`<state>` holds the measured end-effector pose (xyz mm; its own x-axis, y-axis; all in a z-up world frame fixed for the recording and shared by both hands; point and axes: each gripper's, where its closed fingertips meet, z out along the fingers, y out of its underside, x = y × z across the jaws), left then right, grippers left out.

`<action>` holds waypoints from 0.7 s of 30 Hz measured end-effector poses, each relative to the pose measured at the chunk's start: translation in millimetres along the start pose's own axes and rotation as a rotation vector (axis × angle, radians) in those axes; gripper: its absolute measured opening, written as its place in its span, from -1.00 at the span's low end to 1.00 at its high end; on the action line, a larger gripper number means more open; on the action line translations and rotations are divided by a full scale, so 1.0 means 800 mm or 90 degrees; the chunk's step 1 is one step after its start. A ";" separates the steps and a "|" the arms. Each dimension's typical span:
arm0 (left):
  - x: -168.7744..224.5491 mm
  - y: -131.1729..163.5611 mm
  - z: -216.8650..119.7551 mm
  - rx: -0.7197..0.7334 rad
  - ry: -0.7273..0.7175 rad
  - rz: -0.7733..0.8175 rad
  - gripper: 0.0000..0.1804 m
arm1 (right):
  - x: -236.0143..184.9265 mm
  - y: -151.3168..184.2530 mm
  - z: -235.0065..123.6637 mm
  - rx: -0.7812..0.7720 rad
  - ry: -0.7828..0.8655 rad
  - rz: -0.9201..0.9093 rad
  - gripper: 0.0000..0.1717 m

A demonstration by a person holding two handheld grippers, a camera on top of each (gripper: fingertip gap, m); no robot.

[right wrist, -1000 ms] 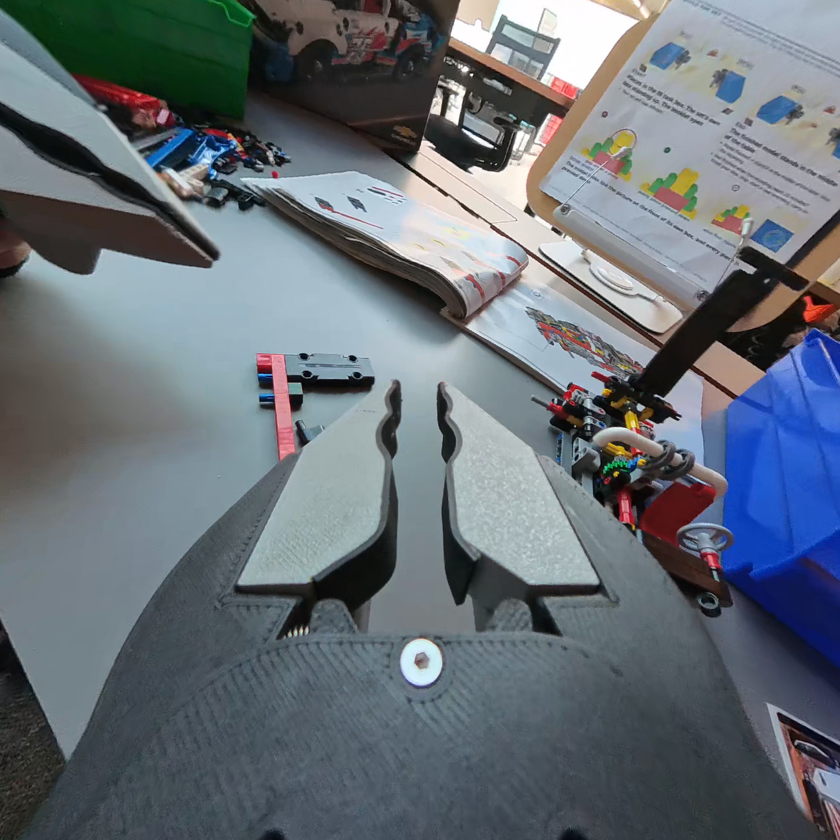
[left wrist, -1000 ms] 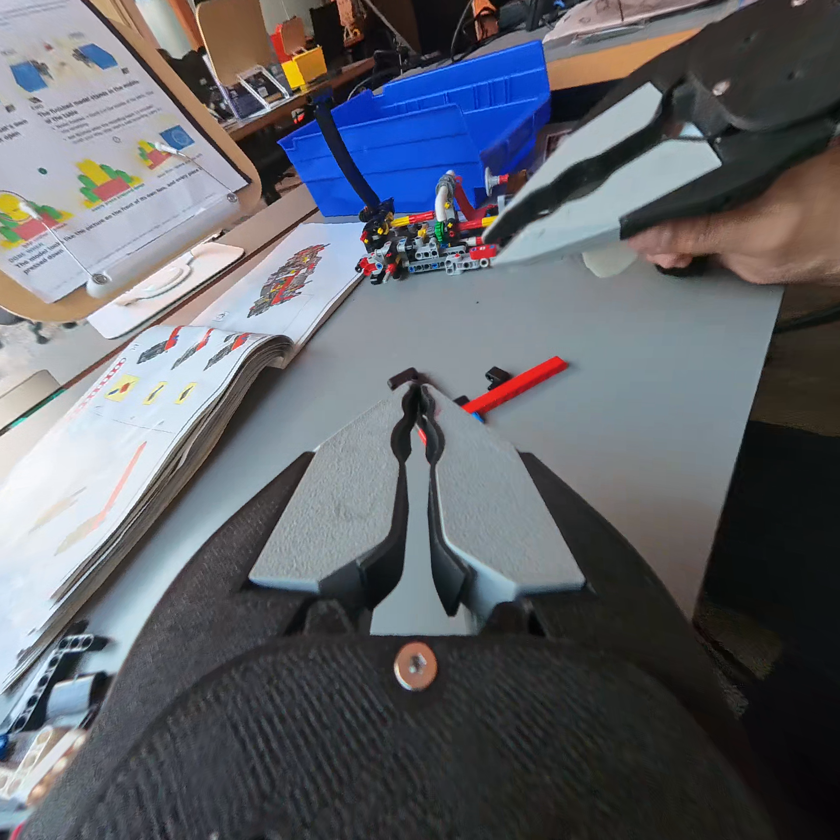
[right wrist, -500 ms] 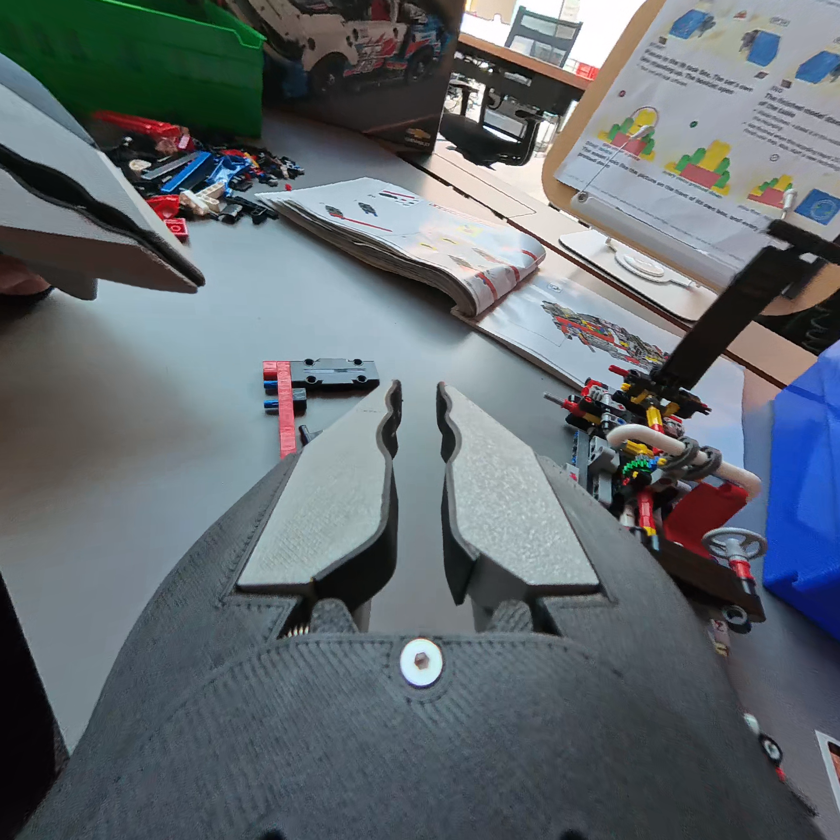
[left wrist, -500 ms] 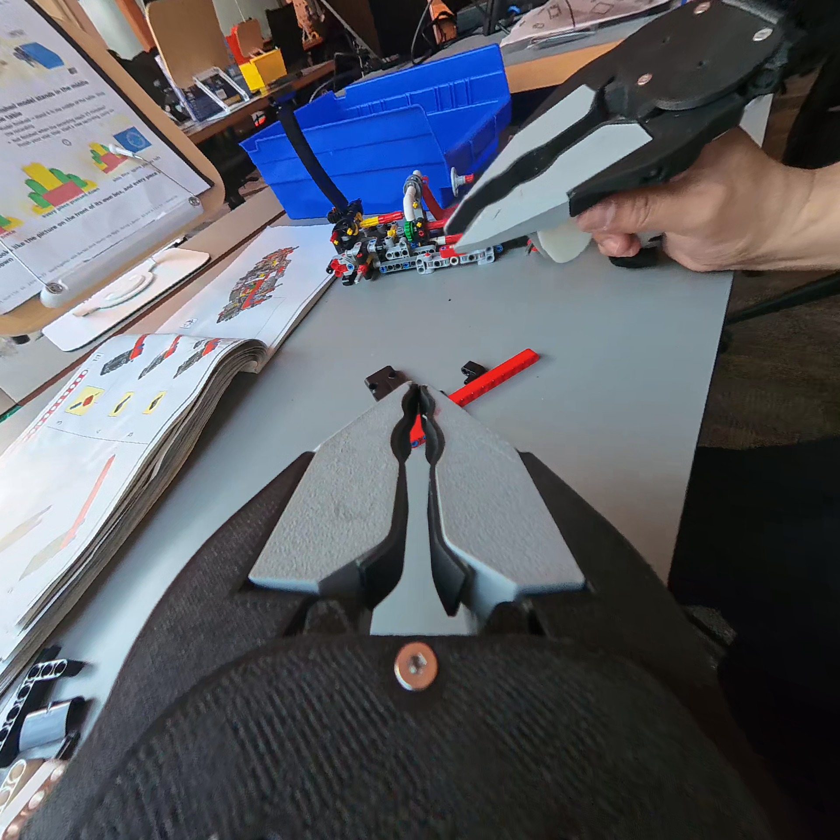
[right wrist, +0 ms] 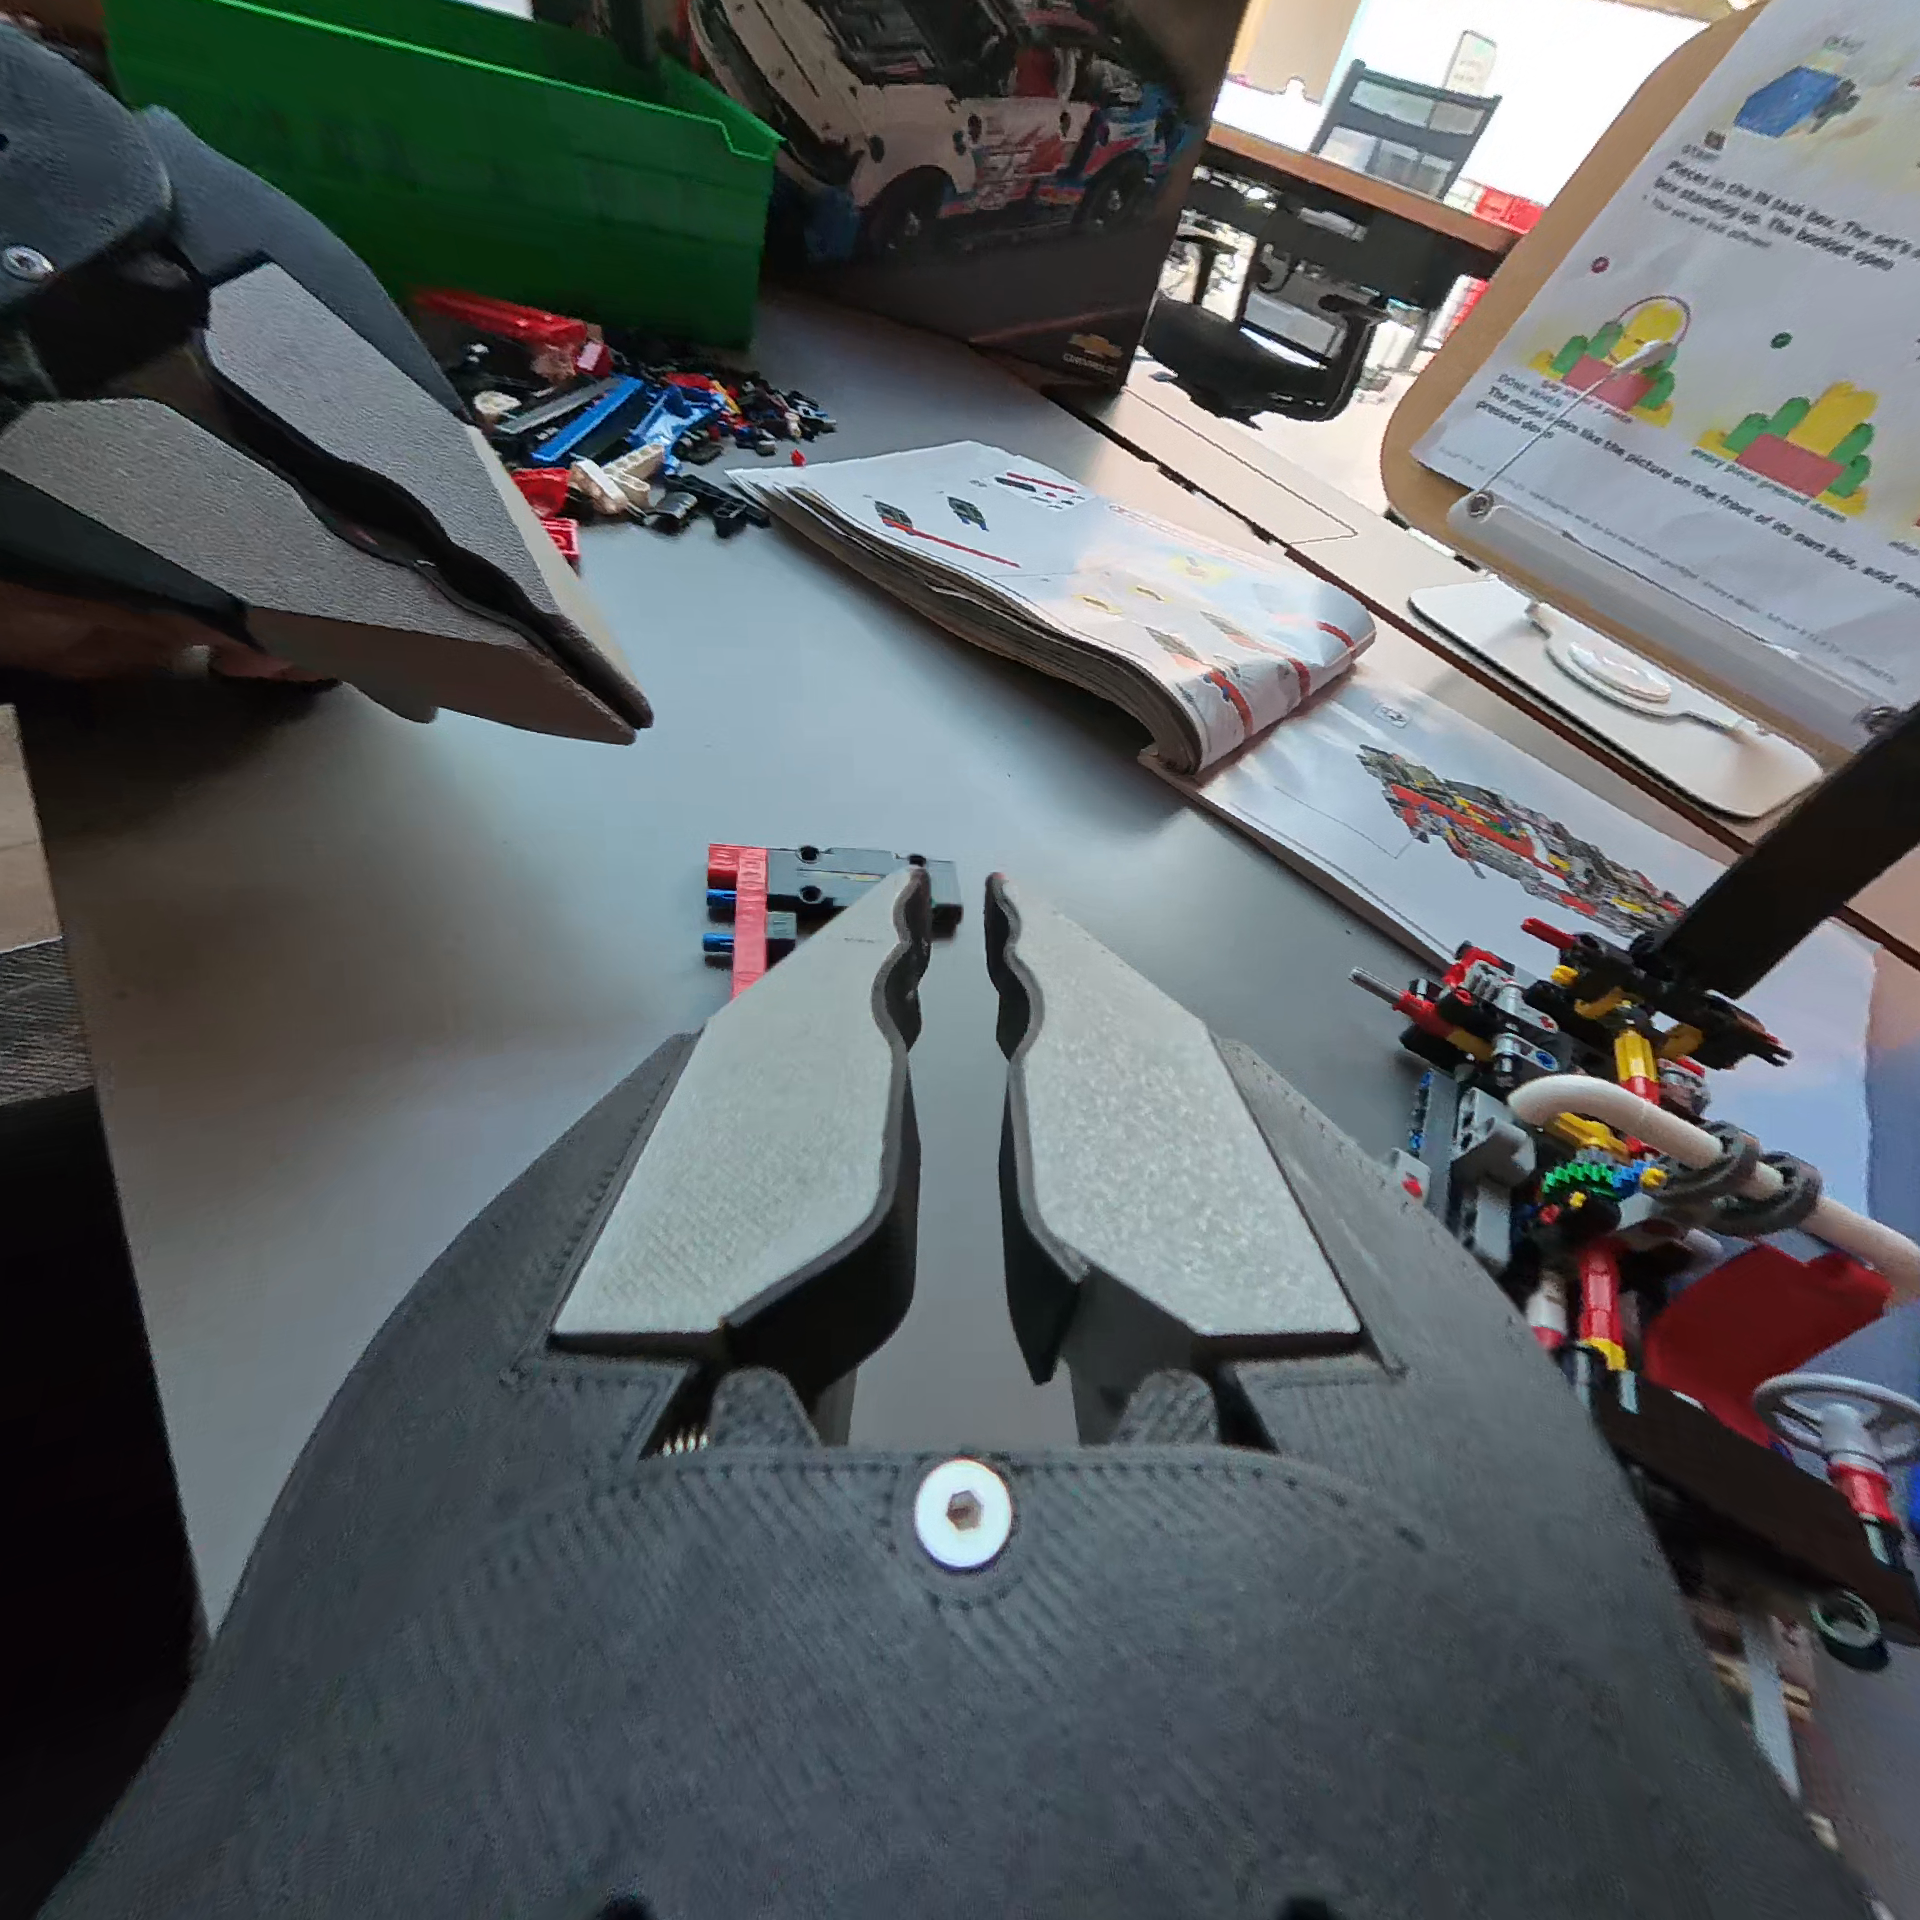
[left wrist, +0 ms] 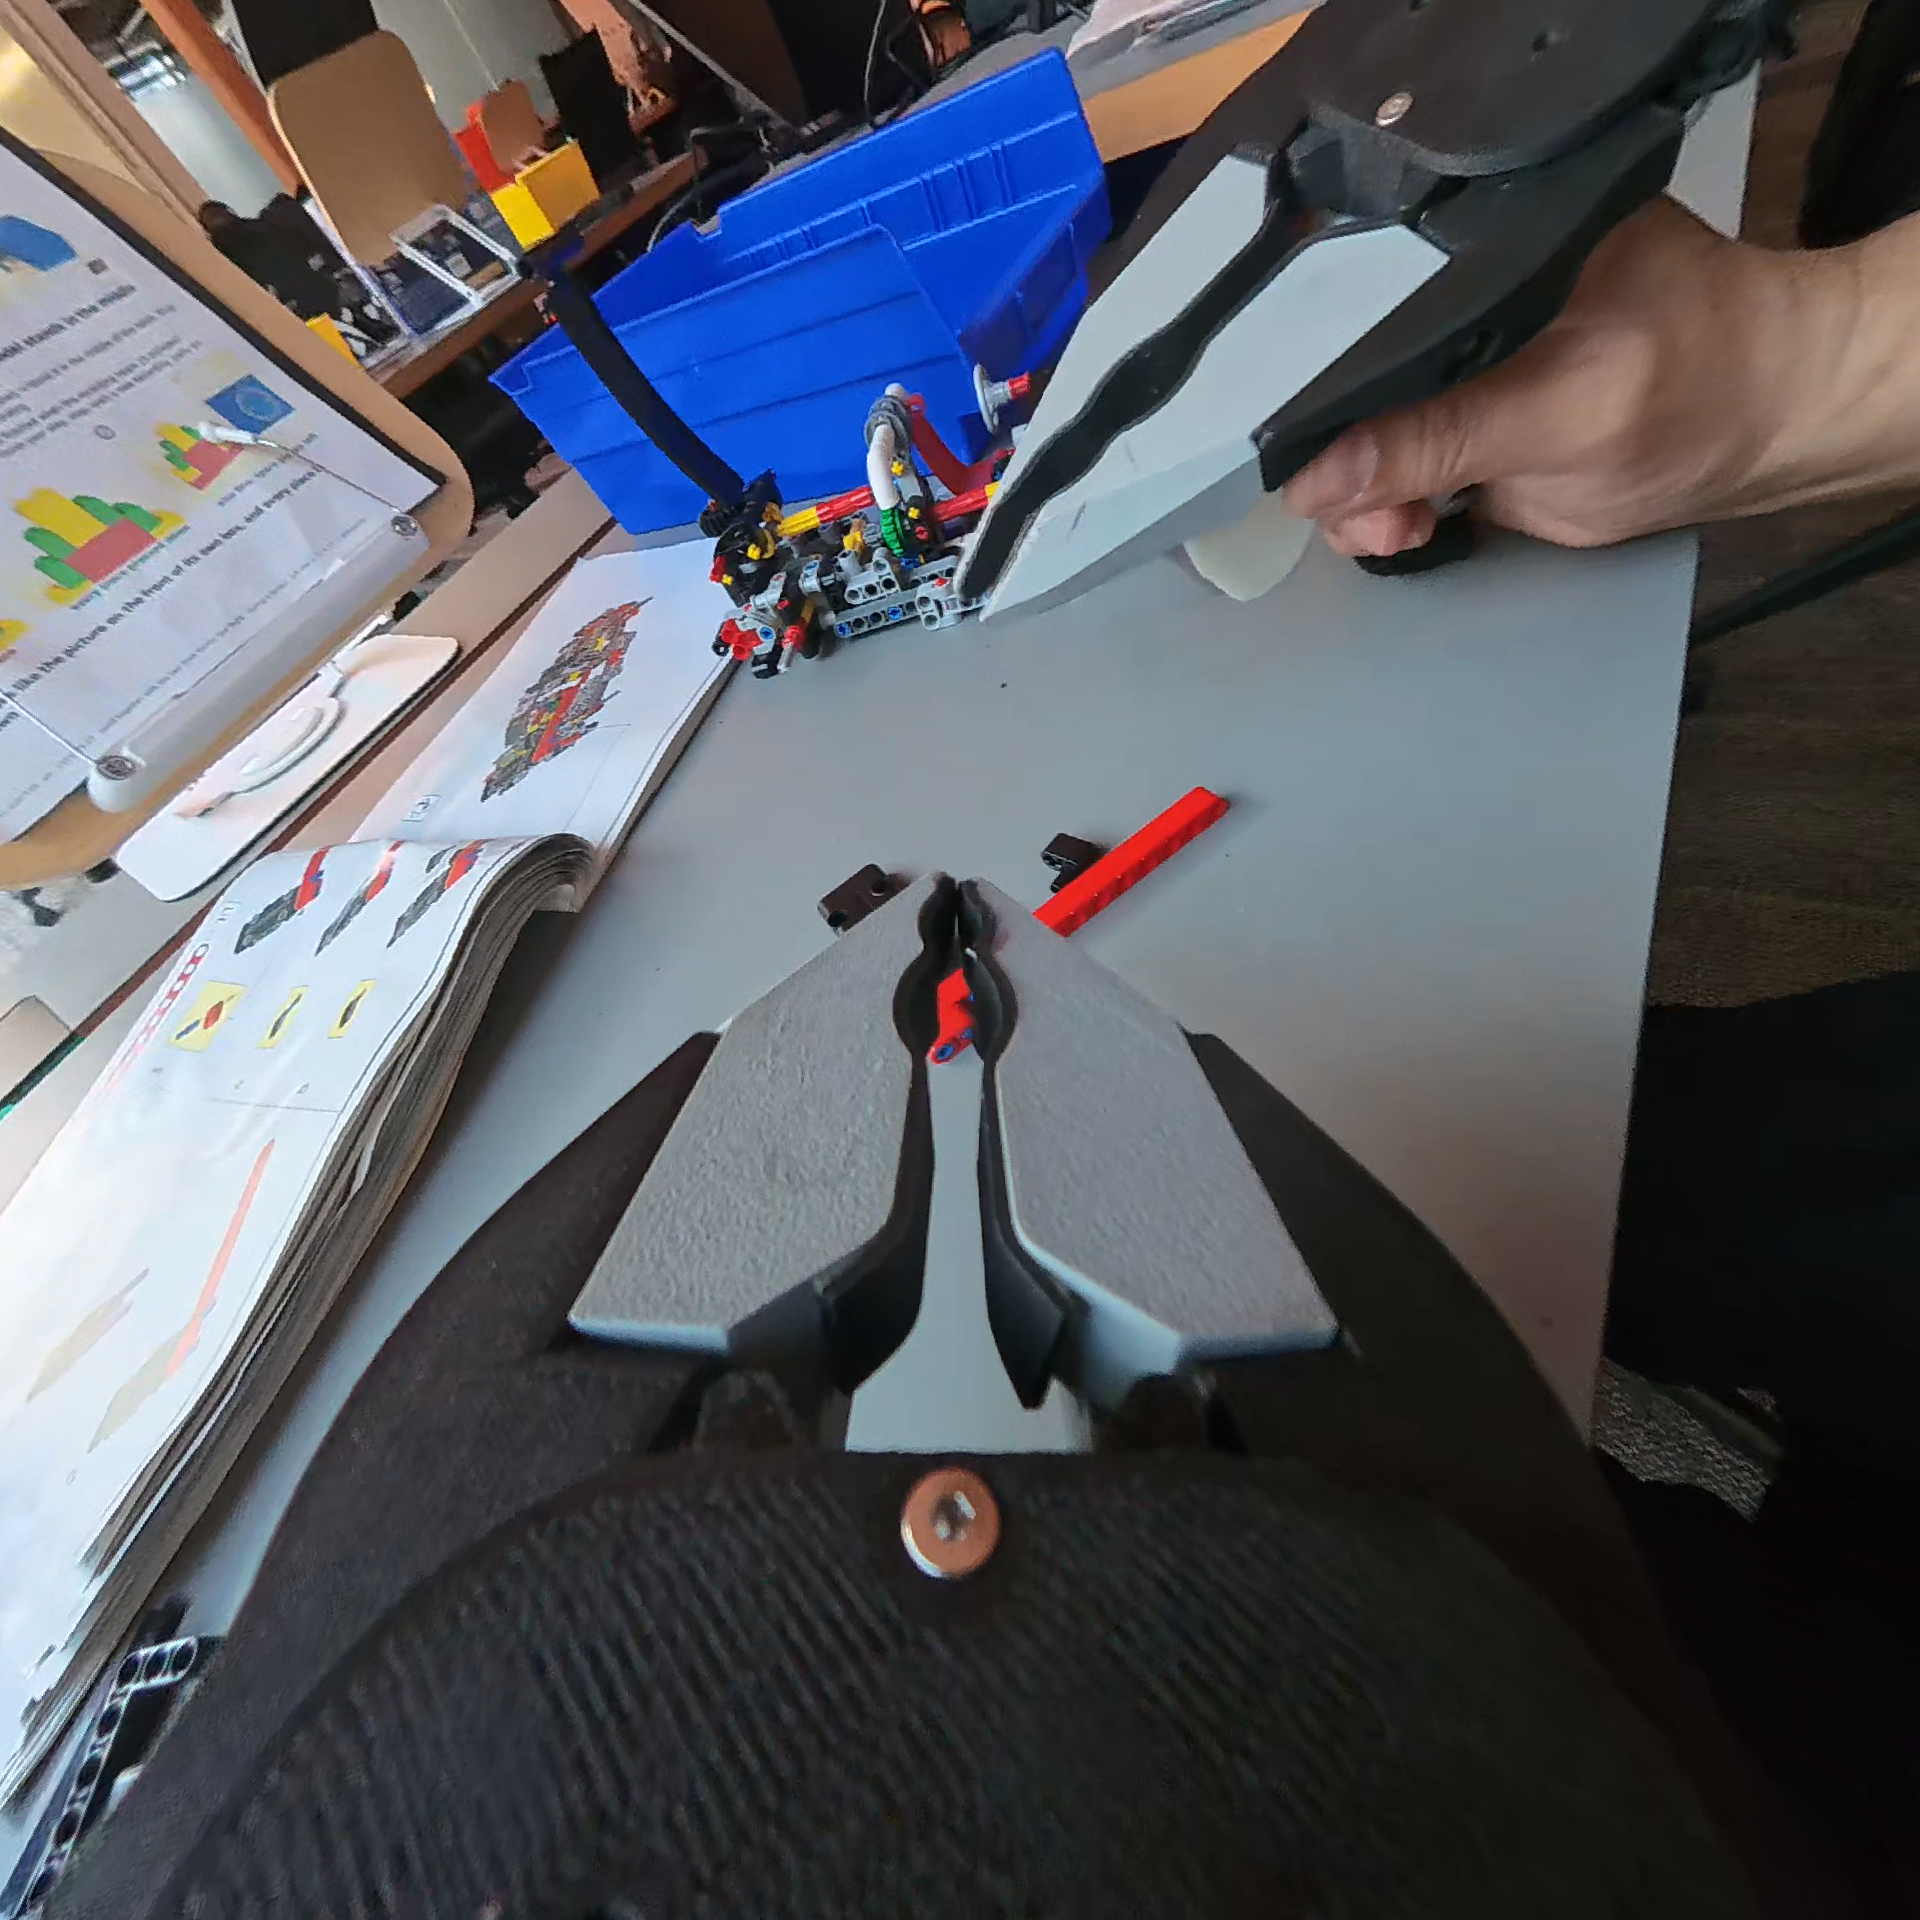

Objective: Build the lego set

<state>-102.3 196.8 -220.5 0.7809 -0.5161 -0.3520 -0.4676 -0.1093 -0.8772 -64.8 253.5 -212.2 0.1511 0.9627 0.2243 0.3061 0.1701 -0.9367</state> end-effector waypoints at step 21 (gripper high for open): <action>-0.016 -0.003 -0.009 0.034 0.061 -0.181 -1.00 | -0.018 -0.022 -0.015 0.086 -0.114 0.076 -1.00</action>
<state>-114.1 197.3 -211.3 0.8337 -0.5490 -0.0590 -0.2106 -0.2173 -0.9531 -60.9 234.3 -196.0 0.0059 0.9976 0.0693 0.1652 0.0674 -0.9840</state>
